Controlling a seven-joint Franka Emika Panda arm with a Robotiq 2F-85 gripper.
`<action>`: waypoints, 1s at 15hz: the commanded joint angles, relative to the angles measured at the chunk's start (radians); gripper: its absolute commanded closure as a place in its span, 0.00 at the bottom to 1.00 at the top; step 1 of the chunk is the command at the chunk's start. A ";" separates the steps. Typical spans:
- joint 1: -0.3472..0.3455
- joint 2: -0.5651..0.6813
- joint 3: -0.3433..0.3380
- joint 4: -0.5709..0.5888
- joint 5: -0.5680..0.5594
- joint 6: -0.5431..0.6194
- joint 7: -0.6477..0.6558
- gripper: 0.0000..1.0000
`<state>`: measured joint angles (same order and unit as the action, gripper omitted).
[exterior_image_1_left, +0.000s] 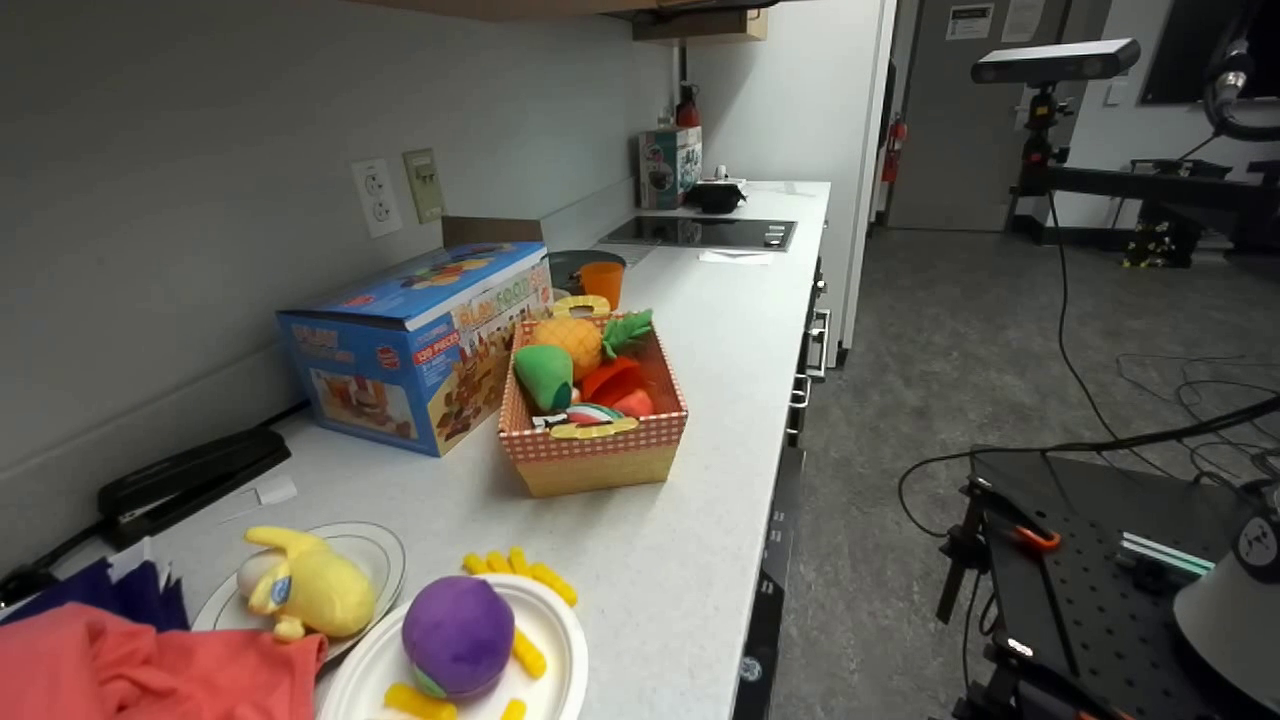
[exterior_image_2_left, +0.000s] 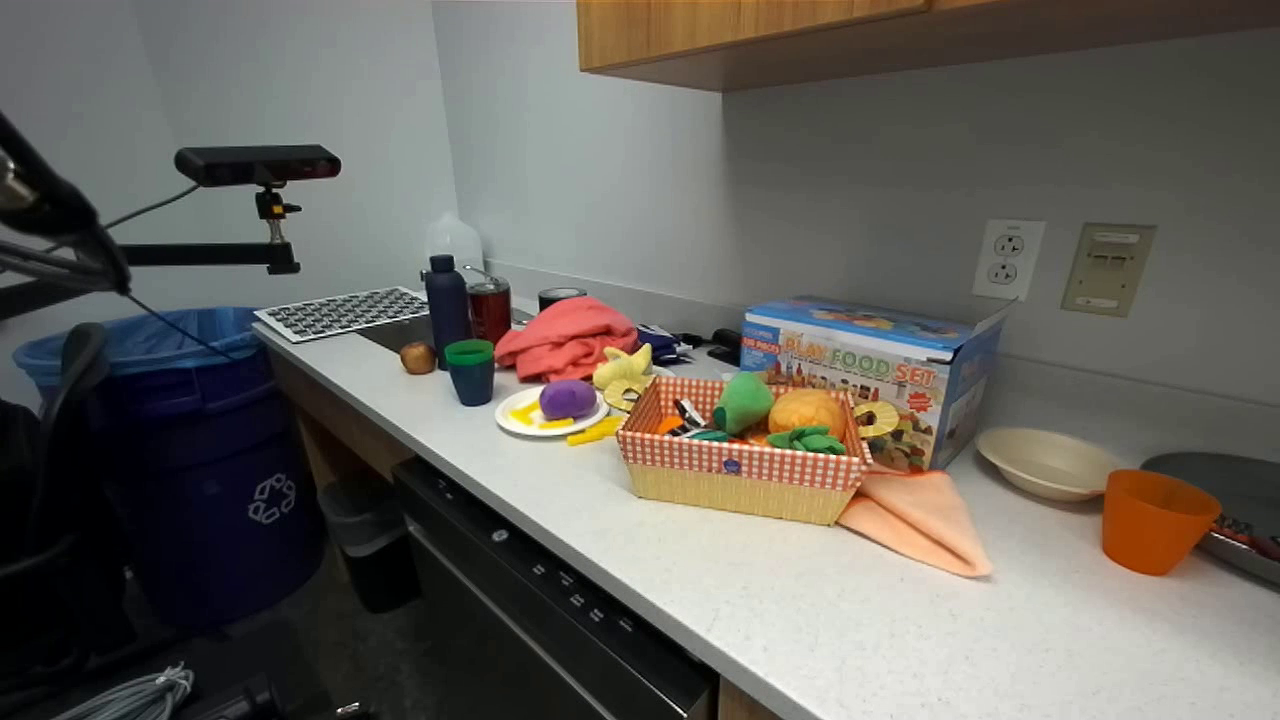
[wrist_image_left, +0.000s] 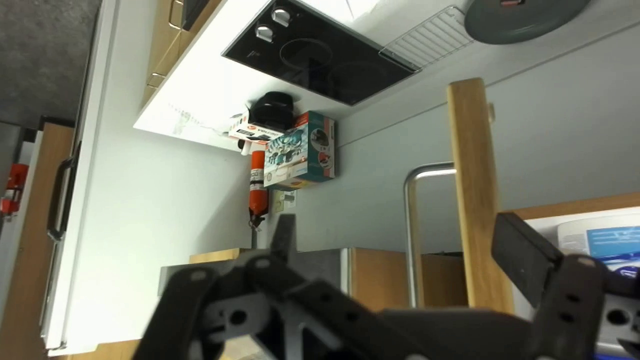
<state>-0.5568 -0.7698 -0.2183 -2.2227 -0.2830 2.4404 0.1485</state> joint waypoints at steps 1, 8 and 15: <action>0.061 0.013 -0.012 0.048 0.030 -0.059 -0.023 0.00; 0.049 0.125 -0.010 0.109 -0.023 0.024 -0.001 0.00; -0.096 0.269 0.019 0.190 -0.209 0.106 0.089 0.00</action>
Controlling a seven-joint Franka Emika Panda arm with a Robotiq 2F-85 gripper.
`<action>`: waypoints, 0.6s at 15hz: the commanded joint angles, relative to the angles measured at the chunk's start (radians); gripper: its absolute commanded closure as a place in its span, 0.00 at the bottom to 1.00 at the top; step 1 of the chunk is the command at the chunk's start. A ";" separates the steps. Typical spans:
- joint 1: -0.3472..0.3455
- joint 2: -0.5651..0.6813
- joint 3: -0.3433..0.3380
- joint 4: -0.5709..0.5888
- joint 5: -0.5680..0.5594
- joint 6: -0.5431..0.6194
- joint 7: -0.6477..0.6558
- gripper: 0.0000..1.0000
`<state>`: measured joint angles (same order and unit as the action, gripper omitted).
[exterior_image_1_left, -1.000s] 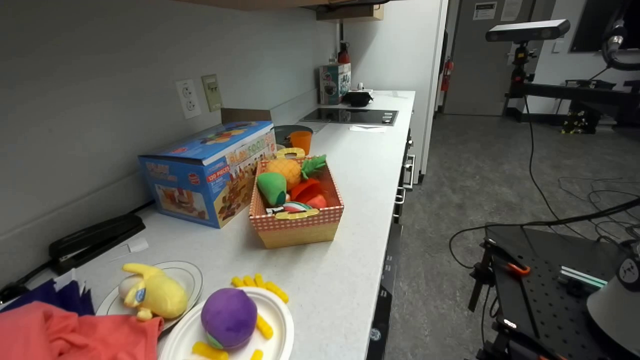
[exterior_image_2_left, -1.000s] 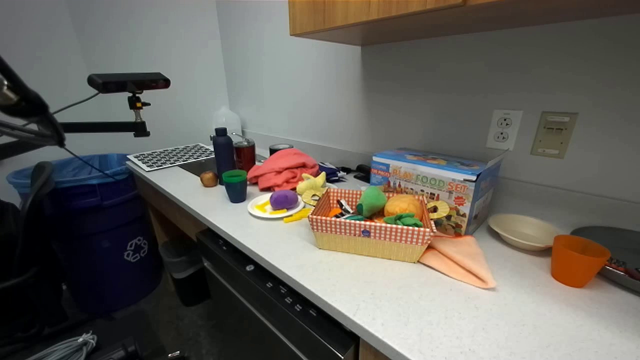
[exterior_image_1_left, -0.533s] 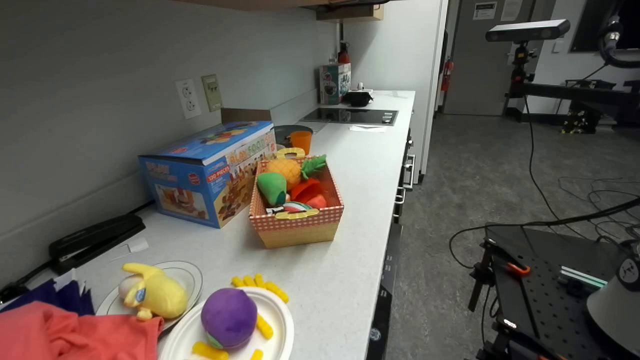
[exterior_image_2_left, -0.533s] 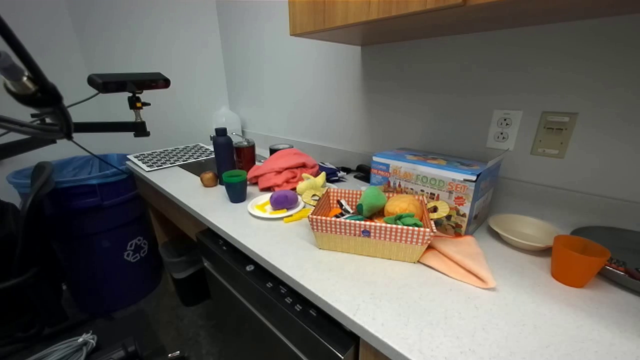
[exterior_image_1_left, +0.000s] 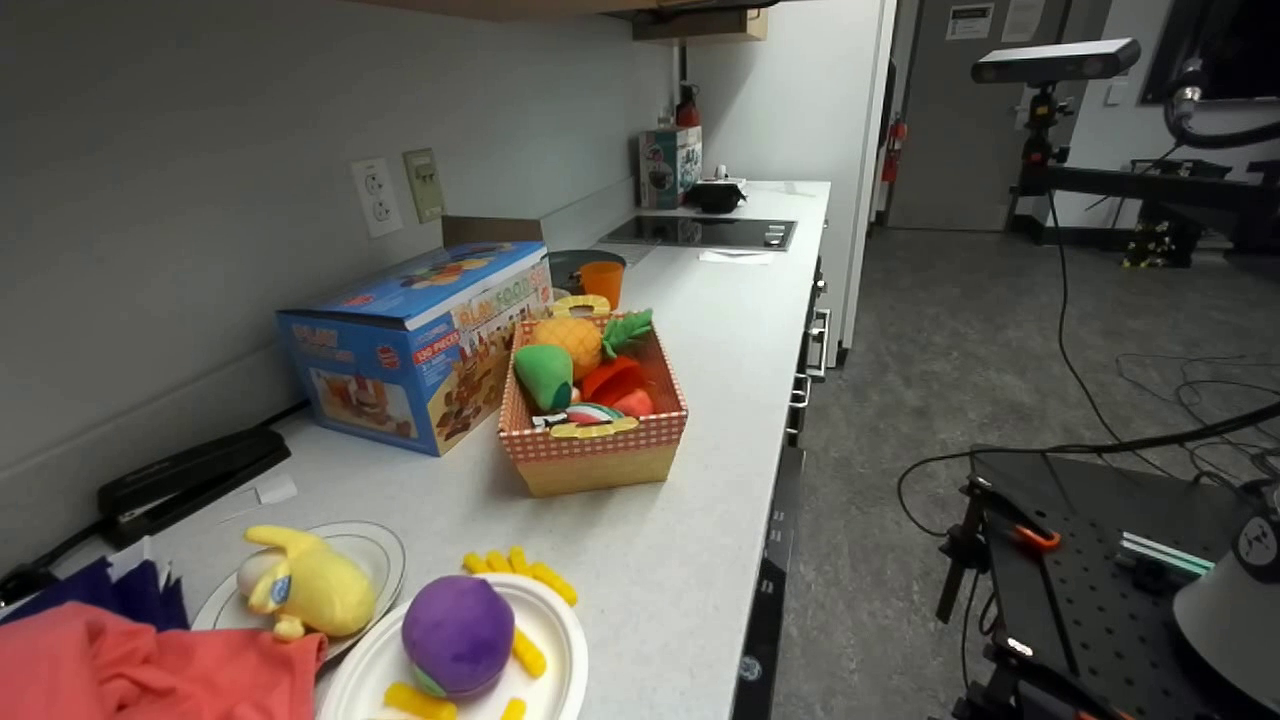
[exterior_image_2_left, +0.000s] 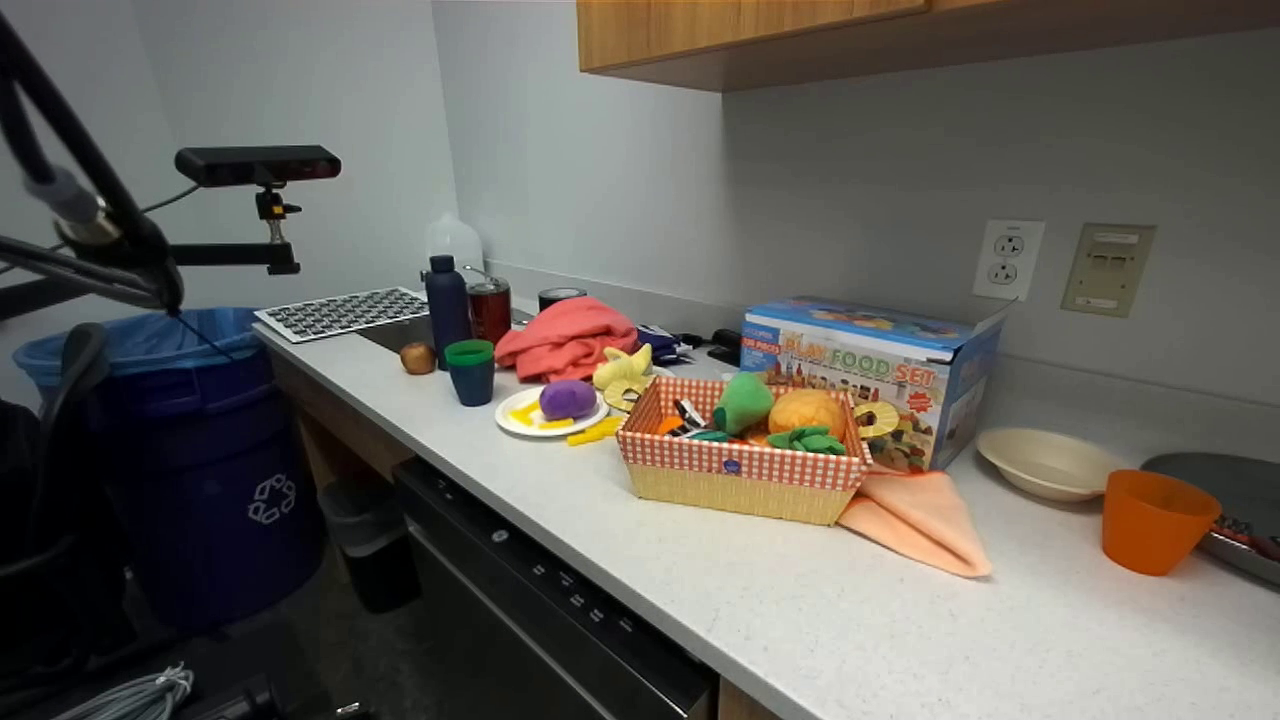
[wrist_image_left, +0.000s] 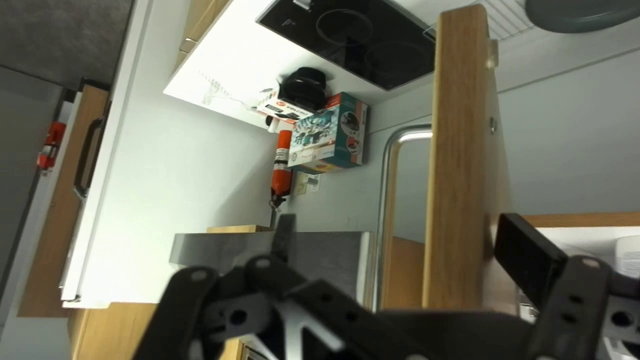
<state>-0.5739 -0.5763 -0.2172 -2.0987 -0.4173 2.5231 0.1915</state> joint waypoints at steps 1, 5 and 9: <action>-0.101 0.092 0.021 0.080 -0.100 0.024 0.062 0.00; -0.172 0.153 0.029 0.133 -0.181 0.012 0.117 0.00; -0.194 0.183 0.029 0.162 -0.238 0.006 0.164 0.00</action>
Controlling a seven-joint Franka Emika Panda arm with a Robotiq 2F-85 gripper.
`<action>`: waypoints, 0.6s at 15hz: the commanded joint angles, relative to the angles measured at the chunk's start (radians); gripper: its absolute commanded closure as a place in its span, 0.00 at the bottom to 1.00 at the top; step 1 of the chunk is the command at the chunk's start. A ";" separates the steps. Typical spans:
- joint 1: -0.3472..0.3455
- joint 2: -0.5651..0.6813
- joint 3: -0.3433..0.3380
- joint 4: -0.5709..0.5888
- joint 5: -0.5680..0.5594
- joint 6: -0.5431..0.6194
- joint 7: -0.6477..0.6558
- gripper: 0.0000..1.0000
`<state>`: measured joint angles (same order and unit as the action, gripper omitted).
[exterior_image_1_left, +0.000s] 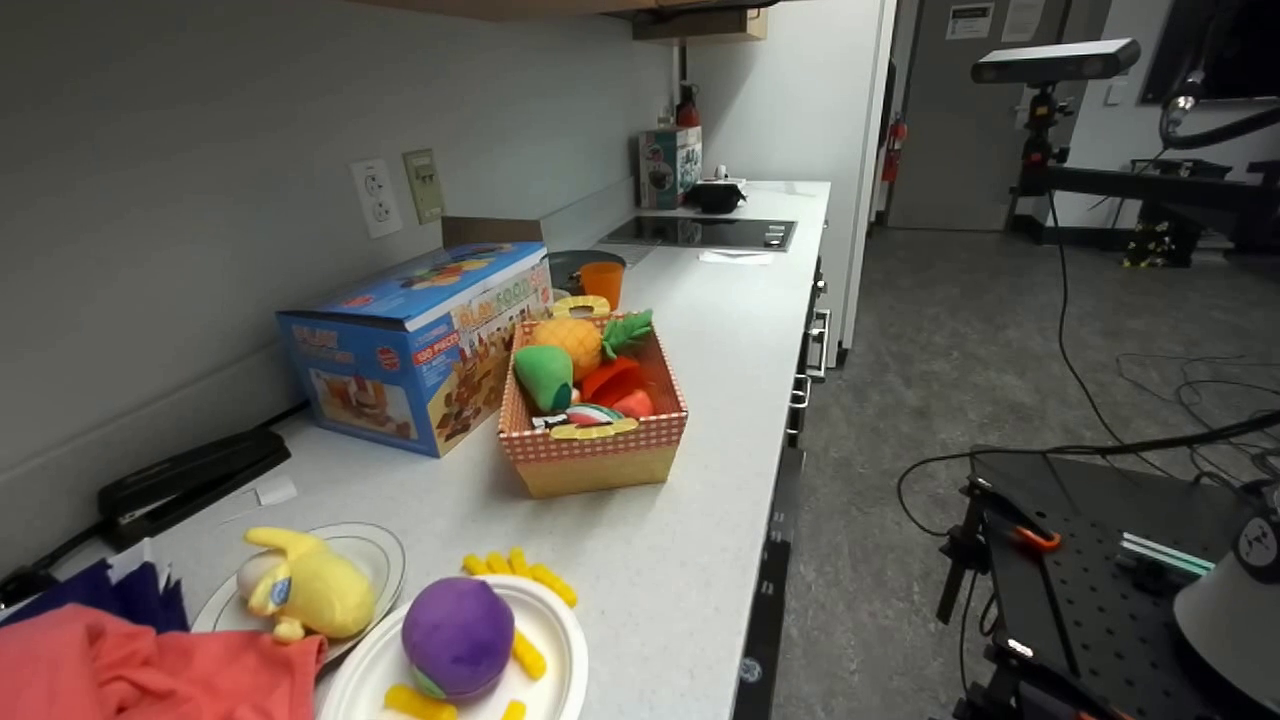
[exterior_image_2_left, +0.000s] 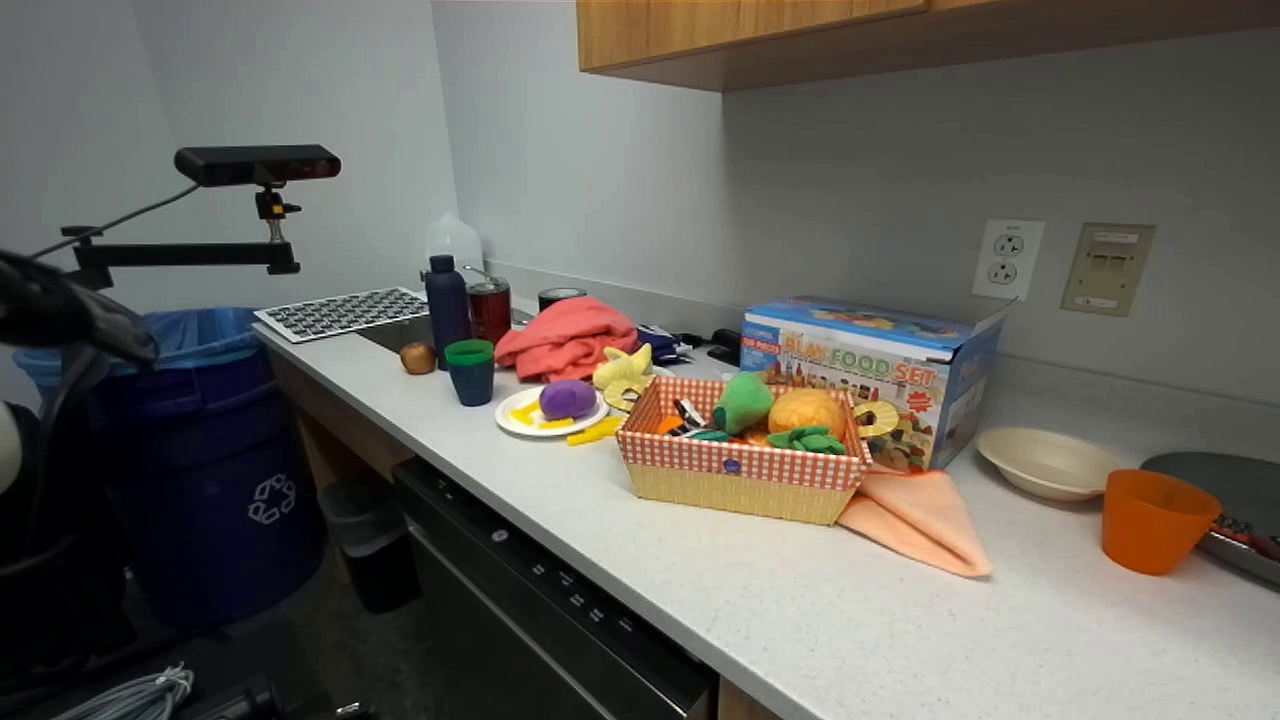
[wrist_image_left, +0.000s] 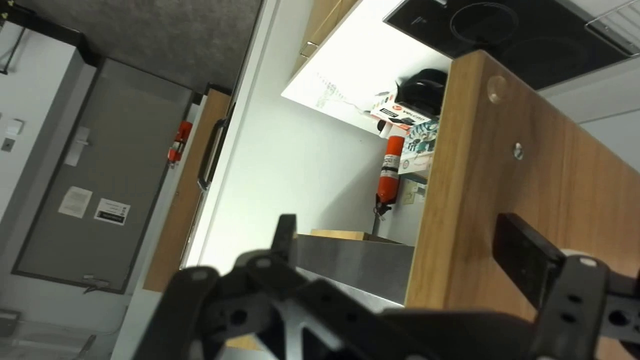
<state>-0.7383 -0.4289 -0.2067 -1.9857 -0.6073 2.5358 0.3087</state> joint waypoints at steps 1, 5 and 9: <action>-0.035 0.037 0.021 0.052 -0.069 -0.003 0.064 0.00; -0.021 0.022 0.016 0.046 -0.110 0.015 0.108 0.00; -0.002 -0.015 0.015 0.029 -0.077 0.005 0.141 0.00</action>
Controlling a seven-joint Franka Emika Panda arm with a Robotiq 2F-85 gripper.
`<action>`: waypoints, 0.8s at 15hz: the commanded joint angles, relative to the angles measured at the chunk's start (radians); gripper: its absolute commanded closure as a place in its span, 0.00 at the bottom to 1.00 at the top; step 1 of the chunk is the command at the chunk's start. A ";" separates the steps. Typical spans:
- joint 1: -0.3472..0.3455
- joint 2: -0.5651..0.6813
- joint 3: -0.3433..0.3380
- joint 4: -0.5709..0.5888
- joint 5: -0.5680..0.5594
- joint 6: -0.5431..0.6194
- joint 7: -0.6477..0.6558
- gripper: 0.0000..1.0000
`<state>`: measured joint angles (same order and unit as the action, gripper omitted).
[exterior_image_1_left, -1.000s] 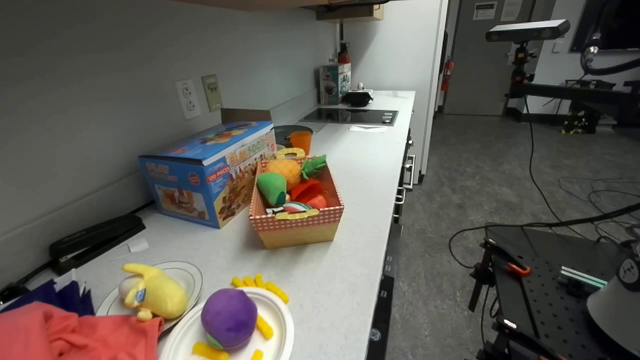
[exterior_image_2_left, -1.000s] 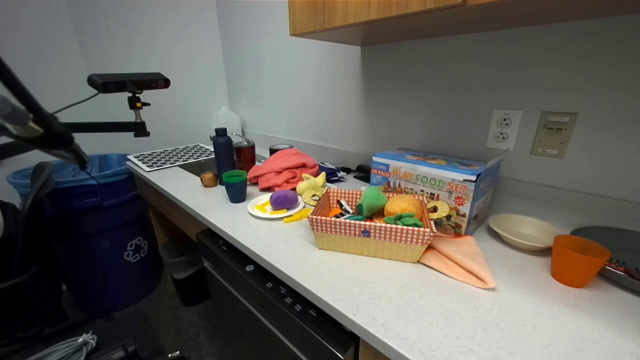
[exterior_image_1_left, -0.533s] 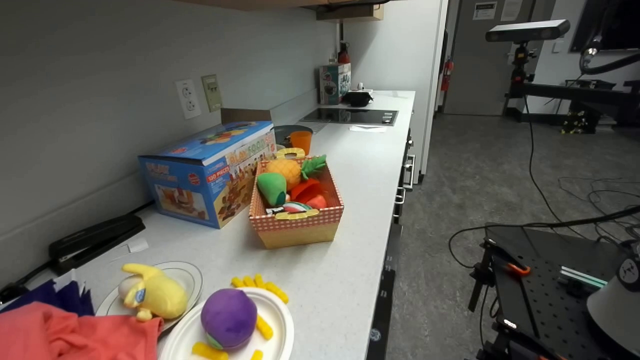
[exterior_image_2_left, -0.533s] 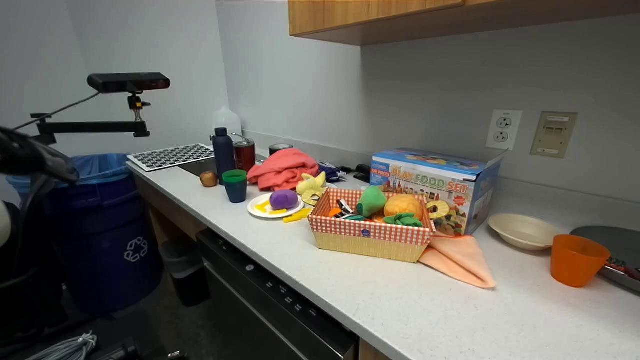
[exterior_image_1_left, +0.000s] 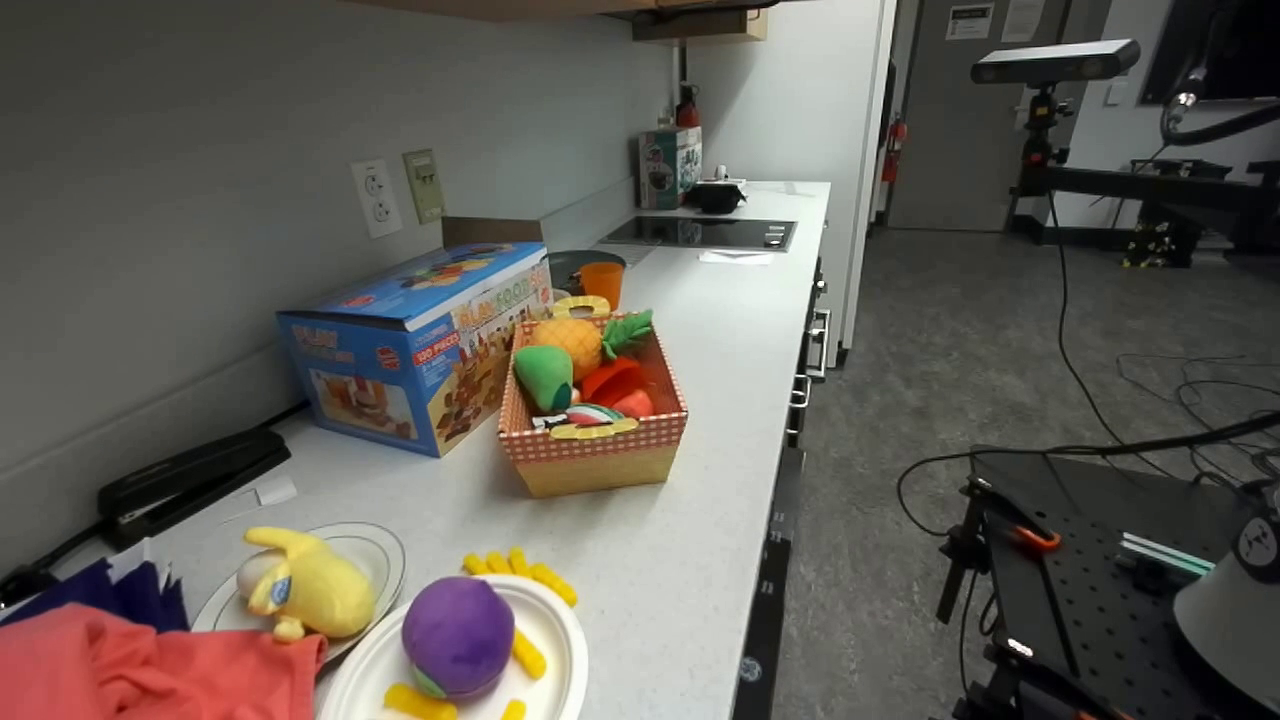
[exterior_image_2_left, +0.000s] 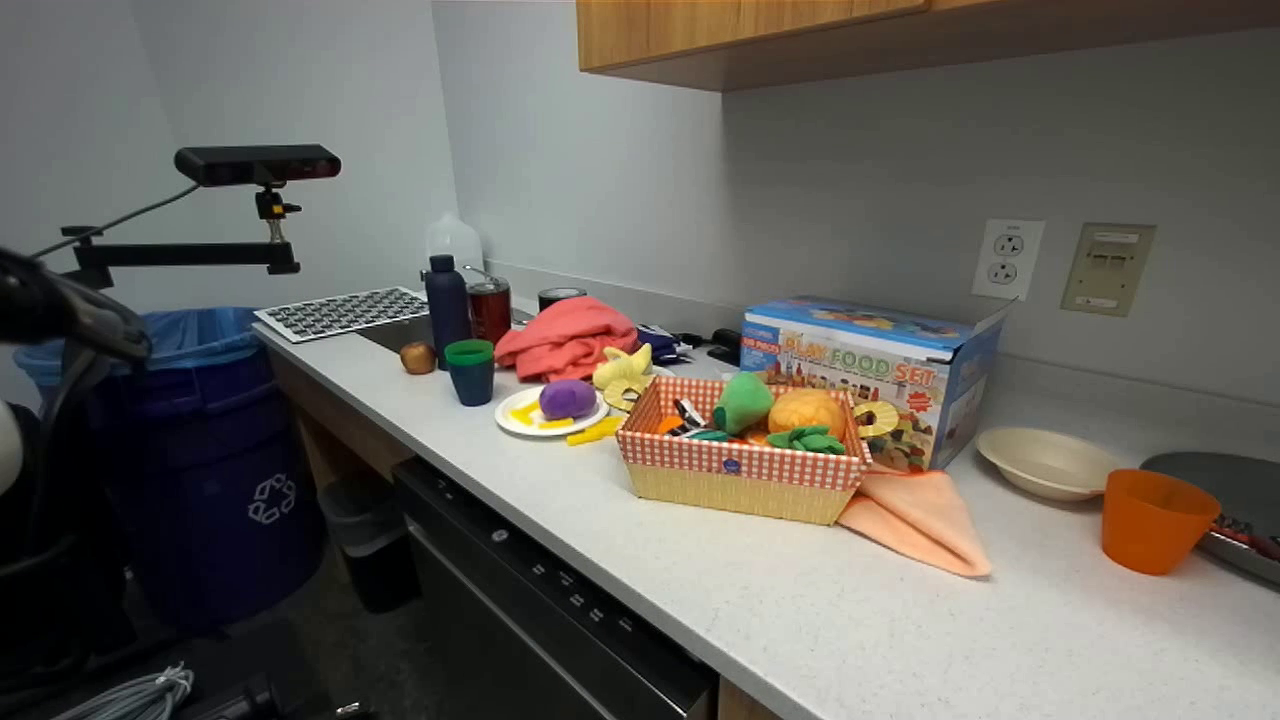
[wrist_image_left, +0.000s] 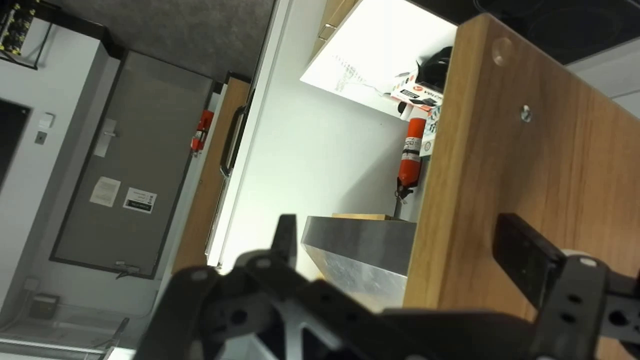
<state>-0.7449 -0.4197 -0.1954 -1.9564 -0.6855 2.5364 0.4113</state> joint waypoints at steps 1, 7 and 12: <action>0.005 -0.033 0.004 -0.005 0.007 0.005 0.049 0.00; 0.003 -0.123 0.006 -0.057 0.046 0.038 0.078 0.00; 0.028 -0.197 -0.008 -0.119 0.138 0.092 0.019 0.00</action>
<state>-0.7378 -0.5619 -0.1914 -2.0236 -0.6102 2.5876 0.4720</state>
